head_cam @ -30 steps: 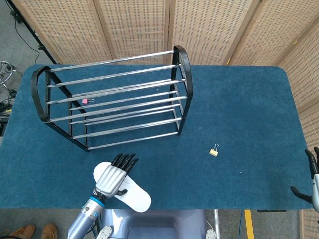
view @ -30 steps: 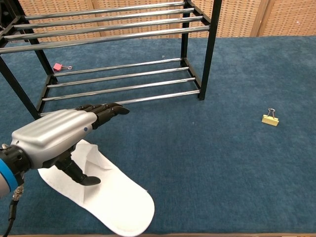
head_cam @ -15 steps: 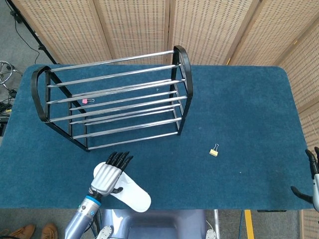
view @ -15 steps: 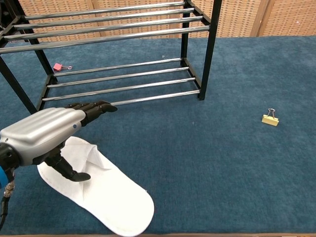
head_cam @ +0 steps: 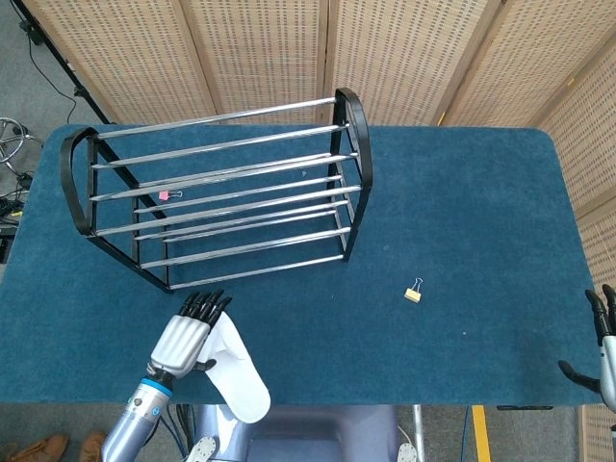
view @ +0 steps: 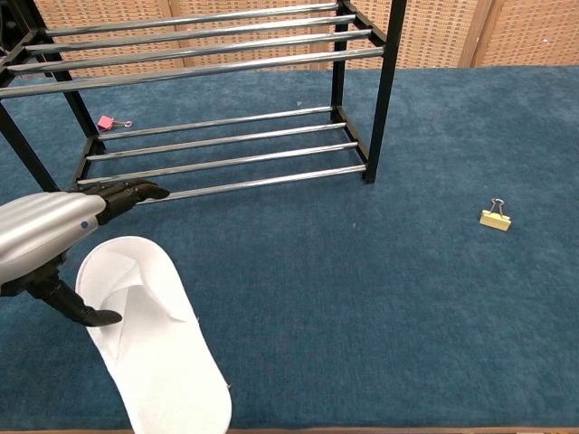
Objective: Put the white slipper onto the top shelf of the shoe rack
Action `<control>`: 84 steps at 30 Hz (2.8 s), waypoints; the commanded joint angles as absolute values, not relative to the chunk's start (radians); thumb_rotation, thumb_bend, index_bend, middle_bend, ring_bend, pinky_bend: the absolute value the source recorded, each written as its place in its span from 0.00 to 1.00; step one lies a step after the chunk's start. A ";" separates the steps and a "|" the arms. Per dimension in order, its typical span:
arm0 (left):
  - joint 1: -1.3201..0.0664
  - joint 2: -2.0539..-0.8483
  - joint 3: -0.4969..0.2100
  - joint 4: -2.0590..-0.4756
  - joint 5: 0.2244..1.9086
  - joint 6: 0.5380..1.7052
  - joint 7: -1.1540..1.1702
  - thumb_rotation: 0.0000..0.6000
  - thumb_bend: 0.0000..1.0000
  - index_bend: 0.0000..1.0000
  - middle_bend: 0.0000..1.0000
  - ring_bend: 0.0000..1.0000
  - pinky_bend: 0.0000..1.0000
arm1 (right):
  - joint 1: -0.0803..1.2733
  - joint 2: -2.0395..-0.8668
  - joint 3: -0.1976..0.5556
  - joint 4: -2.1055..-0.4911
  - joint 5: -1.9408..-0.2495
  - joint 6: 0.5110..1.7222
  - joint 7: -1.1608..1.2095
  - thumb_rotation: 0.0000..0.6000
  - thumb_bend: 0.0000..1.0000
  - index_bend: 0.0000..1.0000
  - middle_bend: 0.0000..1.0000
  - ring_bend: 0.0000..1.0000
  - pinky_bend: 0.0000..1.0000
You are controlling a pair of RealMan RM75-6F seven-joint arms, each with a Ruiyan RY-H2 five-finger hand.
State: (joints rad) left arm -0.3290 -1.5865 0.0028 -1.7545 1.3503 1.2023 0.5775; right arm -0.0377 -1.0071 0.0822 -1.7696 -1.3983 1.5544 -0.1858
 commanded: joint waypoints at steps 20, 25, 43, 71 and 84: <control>-0.345 -1.571 0.018 -1.705 1.405 1.208 0.505 1.00 0.19 0.03 0.03 0.05 0.20 | -0.035 -1.009 0.079 -1.772 -1.394 1.547 -0.193 1.00 0.00 0.00 0.00 0.00 0.00; -0.346 -1.579 0.022 -1.702 1.403 1.206 0.523 1.00 0.24 0.18 0.14 0.19 0.36 | -0.035 -1.008 0.078 -1.773 -1.394 1.546 -0.192 1.00 0.00 0.00 0.00 0.00 0.00; -0.341 -1.610 0.032 -1.662 1.448 1.242 0.543 1.00 0.38 0.58 0.50 0.46 0.58 | -0.034 -1.003 0.077 -1.777 -1.391 1.540 -0.188 1.00 0.00 0.00 0.00 0.00 0.00; -0.357 -1.598 0.038 -1.605 1.628 1.312 0.387 1.00 0.43 0.62 0.52 0.49 0.59 | -0.031 -0.999 0.073 -1.784 -1.383 1.530 -0.188 1.00 0.00 0.00 0.00 0.00 0.00; -0.412 -1.511 -0.005 -1.776 1.700 1.295 0.455 1.00 0.44 0.64 0.54 0.50 0.59 | -0.031 -0.996 0.073 -1.787 -1.381 1.529 -0.188 1.00 0.00 0.00 0.00 0.00 0.00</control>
